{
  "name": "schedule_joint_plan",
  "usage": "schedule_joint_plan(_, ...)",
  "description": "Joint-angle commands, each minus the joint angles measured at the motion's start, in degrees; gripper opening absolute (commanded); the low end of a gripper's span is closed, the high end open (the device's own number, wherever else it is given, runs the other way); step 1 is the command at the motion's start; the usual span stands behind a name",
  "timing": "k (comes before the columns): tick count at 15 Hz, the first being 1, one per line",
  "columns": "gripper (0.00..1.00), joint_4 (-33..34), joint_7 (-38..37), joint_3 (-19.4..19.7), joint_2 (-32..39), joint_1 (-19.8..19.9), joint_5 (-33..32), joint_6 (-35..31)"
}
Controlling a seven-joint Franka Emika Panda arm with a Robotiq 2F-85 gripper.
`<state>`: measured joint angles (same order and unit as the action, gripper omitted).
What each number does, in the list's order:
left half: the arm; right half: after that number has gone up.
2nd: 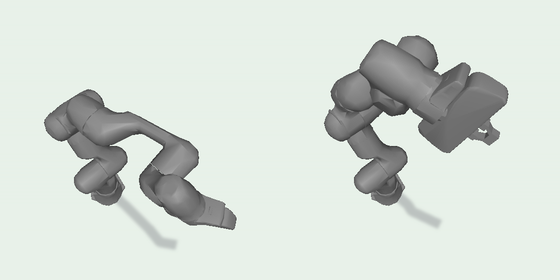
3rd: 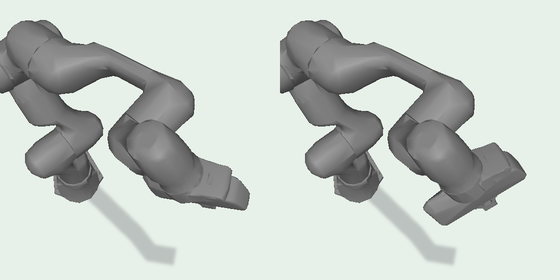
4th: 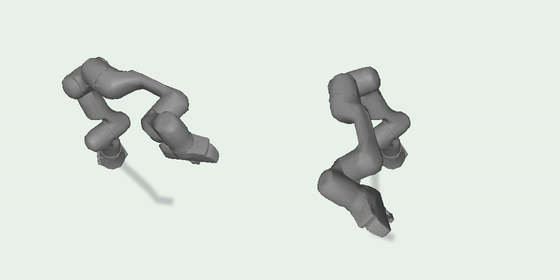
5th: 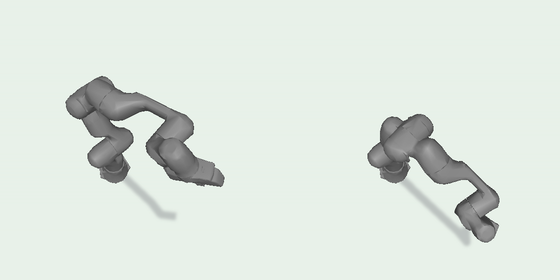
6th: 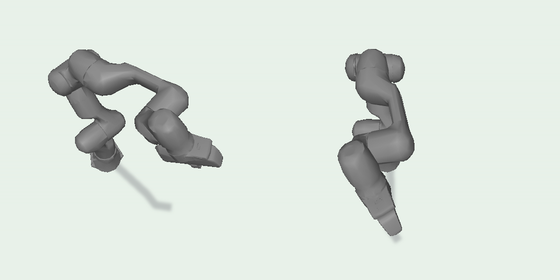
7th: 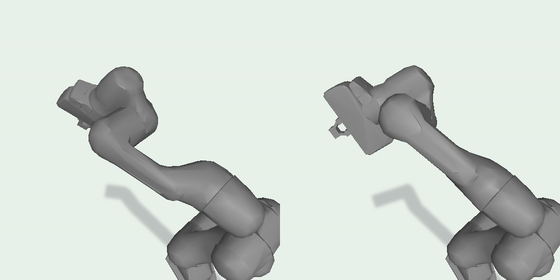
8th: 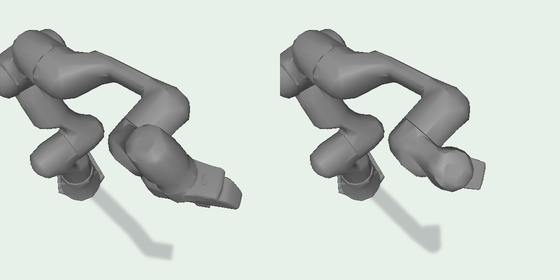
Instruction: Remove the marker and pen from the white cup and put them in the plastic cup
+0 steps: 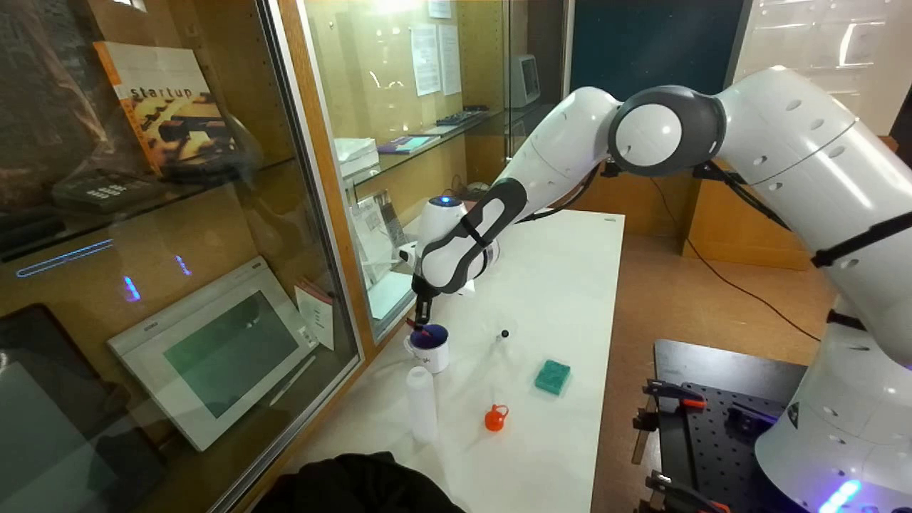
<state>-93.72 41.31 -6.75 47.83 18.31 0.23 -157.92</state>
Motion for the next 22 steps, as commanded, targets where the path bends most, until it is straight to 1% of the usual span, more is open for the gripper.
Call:
schedule_joint_plan(1, 0.04, -10.1, -0.5, -1.9, -8.6, 2.1, 0.3, -8.2)
schedule_joint_plan(3, 0.04, -14.5, -2.0, -3.0, -12.5, 3.3, 0.9, -12.9)
schedule_joint_plan(5, 0.04, -18.9, -5.8, -3.7, -16.7, 4.2, 1.8, -16.6)
schedule_joint_plan(6, 0.04, -21.0, -9.5, -2.7, -18.9, 3.6, 2.2, -17.8)
schedule_joint_plan(8, 0.04, -23.9, -17.6, 1.4, -22.6, 0.8, 1.6, -18.7)
schedule_joint_plan(11, 0.04, -26.6, -28.6, 10.7, -26.8, -5.2, -0.4, -16.9)
schedule_joint_plan(12, 0.04, -27.4, -31.7, 15.5, -27.6, -8.8, -0.5, -16.6)
schedule_joint_plan(14, 0.04, -28.7, -39.6, 25.0, -28.3, -15.6, -3.4, -16.1)
schedule_joint_plan(17, 0.04, -28.8, -52.1, 39.3, -26.4, -26.3, -8.2, -13.8)
schedule_joint_plan(18, 0.04, -28.9, -56.0, 43.3, -25.3, -29.5, -9.2, -12.9)
schedule_joint_plan(19, 0.04, -28.9, -59.5, 46.3, -24.4, -32.1, -9.5, -11.3)
schedule_joint_plan(20, 0.04, -28.9, -62.3, 48.0, -23.5, -33.7, -9.2, -9.4)
schedule_joint_plan(21, 0.04, -29.1, -64.4, 48.8, -23.0, -34.8, -8.3, -7.2)
schedule_joint_plan(22, 0.04, -29.4, -65.9, 48.4, -23.0, -35.0, -7.0, -4.5)
